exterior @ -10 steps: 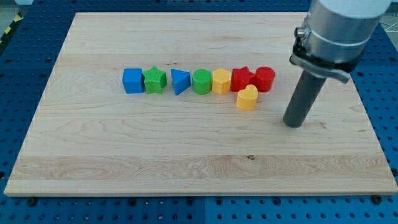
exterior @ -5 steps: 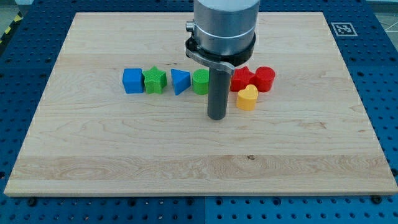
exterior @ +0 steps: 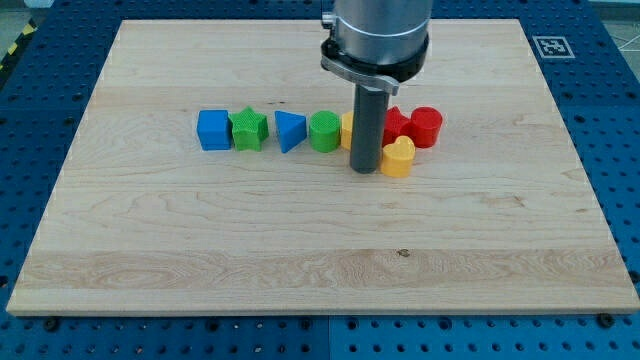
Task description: Push the yellow heart to the red circle
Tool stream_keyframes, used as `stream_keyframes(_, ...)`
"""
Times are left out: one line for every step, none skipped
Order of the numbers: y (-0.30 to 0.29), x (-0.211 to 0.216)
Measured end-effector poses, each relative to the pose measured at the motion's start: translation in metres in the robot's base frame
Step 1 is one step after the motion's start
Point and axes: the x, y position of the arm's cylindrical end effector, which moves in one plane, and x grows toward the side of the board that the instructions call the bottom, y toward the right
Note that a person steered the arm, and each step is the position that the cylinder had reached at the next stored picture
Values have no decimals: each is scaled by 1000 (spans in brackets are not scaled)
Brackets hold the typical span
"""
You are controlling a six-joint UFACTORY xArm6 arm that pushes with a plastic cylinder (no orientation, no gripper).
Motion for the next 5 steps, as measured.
stream_keyframes(16, 0)
stream_keyframes(40, 1)
stream_keyframes(66, 5)
stream_keyframes(93, 9)
stream_keyframes(114, 9)
